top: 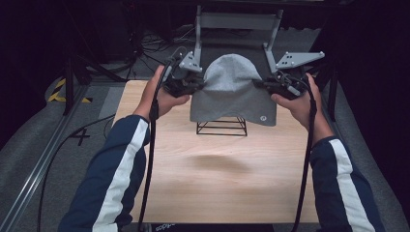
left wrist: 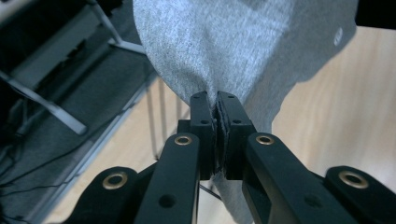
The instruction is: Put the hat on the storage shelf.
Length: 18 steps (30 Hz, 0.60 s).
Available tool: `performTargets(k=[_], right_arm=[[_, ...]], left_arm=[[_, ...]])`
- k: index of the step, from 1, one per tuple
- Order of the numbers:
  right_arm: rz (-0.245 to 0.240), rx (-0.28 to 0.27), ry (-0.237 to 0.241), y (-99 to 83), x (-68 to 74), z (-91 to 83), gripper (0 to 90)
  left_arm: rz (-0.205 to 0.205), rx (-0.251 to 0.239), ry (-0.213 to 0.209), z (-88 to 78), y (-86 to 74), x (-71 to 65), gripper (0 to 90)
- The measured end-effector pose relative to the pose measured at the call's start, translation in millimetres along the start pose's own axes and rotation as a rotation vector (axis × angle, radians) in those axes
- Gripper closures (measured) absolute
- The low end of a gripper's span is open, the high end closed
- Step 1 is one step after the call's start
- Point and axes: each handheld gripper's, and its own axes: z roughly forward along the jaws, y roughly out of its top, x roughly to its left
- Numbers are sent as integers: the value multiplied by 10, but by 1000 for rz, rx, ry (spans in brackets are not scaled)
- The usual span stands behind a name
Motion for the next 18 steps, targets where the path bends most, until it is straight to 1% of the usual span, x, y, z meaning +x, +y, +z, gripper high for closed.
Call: performTargets(k=[2,3,4,5,7,9,10,11,12,13,15,16,17,18], right_arm=[[2,-7,-5,58,-45,31,843],[5,-11,-7,85,-69,53,842],[4,-10,-13,110,-91,79,842],[8,-8,-13,132,-115,103,842],[11,-10,-21,168,-163,149,842],[17,-20,-27,191,-216,179,843],[29,-27,-31,205,-249,191,842],[29,-30,-36,217,-275,201,843],[31,-29,-42,228,-289,206,843],[31,-29,-42,228,-289,206,843],[31,-35,-61,270,-339,223,843],[29,-38,-68,288,-360,234,843],[32,-38,-71,302,-372,244,842],[31,-38,-75,314,-380,253,842]], left_arm=[[0,-3,19,-12,53,88,860],[-9,-8,17,-13,70,127,861],[-22,-19,26,-3,81,156,861],[-21,-20,33,5,94,182,860],[-38,-39,28,26,109,232,861],[-52,-51,47,69,118,278,861],[-62,-53,47,92,122,299,861],[-70,-54,54,110,126,304,861],[-70,-54,54,110,126,304,861],[-71,-56,63,128,137,317,861],[-72,-63,81,149,168,355,861],[-75,-61,81,156,176,373,861],[-73,-54,92,170,184,386,861],[-78,-58,101,183,188,394,861]])
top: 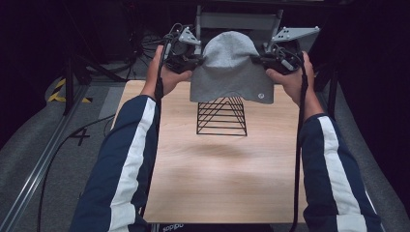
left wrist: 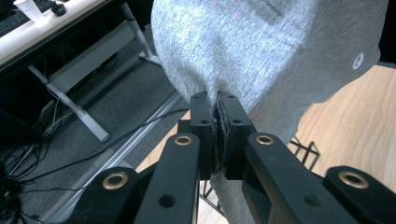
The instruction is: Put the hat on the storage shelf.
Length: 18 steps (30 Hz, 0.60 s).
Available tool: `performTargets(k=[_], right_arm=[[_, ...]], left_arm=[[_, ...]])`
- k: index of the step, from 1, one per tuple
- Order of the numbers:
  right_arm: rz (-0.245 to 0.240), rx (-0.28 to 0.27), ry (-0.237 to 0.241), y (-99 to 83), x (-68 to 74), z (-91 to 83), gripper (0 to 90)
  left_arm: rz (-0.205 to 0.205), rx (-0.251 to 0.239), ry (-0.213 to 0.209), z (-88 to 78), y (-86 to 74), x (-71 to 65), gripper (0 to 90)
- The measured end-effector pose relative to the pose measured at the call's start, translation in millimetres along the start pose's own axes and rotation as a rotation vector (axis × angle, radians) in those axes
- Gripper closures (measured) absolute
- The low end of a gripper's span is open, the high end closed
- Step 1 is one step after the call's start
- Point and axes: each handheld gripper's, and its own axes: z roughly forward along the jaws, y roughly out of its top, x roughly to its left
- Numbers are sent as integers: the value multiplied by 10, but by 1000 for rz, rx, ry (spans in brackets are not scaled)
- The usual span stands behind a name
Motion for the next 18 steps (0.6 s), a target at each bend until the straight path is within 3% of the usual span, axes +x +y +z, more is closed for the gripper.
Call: performTargets(k=[6,10,18], right_arm=[[-3,5,-6,-12,-14,75,842],[15,11,13,-94,-28,151,842],[17,6,57,-242,27,114,842]], left_arm=[[-1,8,1,96,-9,-4,861],[-15,9,-26,134,-68,-23,861],[-6,-15,-63,32,-140,-64,860]])
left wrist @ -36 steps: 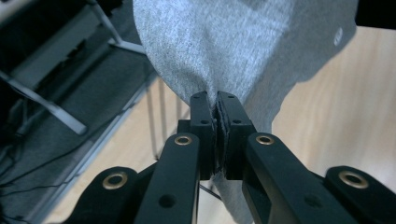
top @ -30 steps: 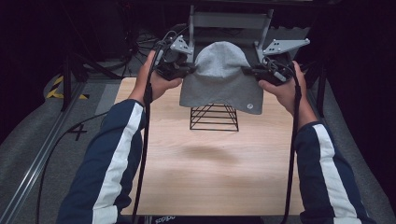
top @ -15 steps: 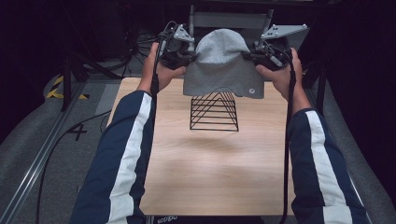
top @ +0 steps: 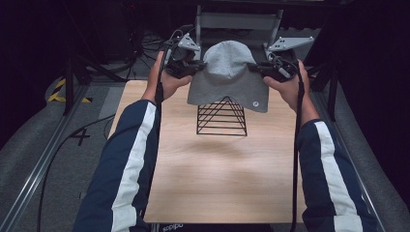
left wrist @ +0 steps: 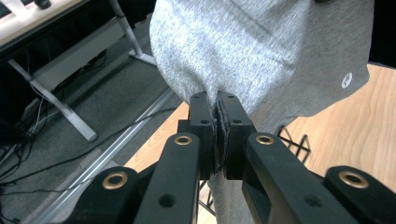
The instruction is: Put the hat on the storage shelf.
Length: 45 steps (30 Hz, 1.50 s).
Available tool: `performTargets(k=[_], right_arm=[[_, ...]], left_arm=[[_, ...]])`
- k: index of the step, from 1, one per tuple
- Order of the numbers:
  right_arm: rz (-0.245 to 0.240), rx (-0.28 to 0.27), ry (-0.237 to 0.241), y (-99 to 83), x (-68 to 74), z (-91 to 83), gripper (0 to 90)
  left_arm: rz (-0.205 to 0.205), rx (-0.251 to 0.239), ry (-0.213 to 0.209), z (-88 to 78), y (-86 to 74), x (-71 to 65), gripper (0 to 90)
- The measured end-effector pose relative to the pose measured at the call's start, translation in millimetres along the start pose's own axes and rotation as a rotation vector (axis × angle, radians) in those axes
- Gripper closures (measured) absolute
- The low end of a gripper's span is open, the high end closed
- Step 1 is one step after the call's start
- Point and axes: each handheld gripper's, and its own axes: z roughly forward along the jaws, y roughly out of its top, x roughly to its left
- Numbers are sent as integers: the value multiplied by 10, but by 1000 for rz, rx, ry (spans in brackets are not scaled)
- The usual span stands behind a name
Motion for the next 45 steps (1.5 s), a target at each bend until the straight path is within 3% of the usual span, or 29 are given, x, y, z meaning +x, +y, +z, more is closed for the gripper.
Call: performTargets(k=[12,15,21,27,35,45], right_arm=[[-1,-46,21,-32,75,-198,842],[-12,-40,25,-49,117,-227,842],[-20,-25,31,-108,165,-205,842],[-36,12,25,-191,209,-121,841],[-20,75,59,-558,275,148,841],[-1,150,88,-994,336,391,840]], left_arm=[[22,-48,-35,-207,0,-142,860],[33,-49,-45,-215,-57,-176,860],[15,-41,-57,-155,-199,-184,859],[24,8,-46,-11,-314,-214,858],[20,75,-61,279,-576,-294,858],[-5,117,-78,563,-917,-399,858]])
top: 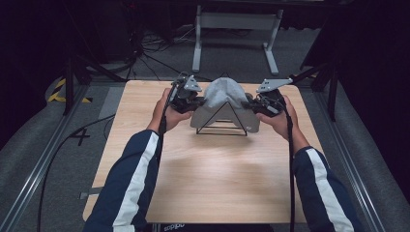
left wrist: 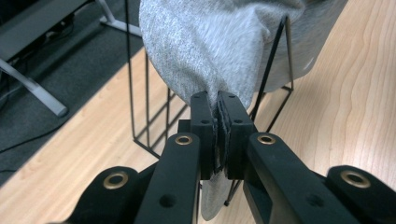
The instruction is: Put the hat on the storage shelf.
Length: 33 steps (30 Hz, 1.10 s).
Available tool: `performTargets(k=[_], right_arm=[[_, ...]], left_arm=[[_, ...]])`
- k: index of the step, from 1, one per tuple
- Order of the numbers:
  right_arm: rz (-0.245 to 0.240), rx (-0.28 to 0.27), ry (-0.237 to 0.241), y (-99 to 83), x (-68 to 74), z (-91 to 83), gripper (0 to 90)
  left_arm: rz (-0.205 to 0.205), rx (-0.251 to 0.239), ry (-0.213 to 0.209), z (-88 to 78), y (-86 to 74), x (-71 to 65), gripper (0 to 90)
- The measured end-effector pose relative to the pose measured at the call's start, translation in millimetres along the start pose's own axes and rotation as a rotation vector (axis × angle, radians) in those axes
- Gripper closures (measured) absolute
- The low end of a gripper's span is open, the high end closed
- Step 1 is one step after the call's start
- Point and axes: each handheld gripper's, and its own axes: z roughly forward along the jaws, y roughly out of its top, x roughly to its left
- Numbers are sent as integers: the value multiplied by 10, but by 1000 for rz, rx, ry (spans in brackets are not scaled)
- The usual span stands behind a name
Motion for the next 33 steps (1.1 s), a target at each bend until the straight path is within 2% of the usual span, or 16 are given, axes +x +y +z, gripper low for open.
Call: performTargets(k=[6,14,18,22,33], right_arm=[[18,54,0,-156,15,192,840],[45,103,-11,-318,-5,377,840],[62,108,-17,-385,-36,423,840],[82,111,-16,-441,-62,467,839],[51,159,-40,-435,-34,494,823]], left_arm=[[-8,65,10,211,-163,-38,858],[-17,122,6,434,-313,-70,858],[-23,121,1,481,-345,-68,858],[-14,149,0,510,-347,-52,858],[-15,163,-12,509,-358,-27,857]])
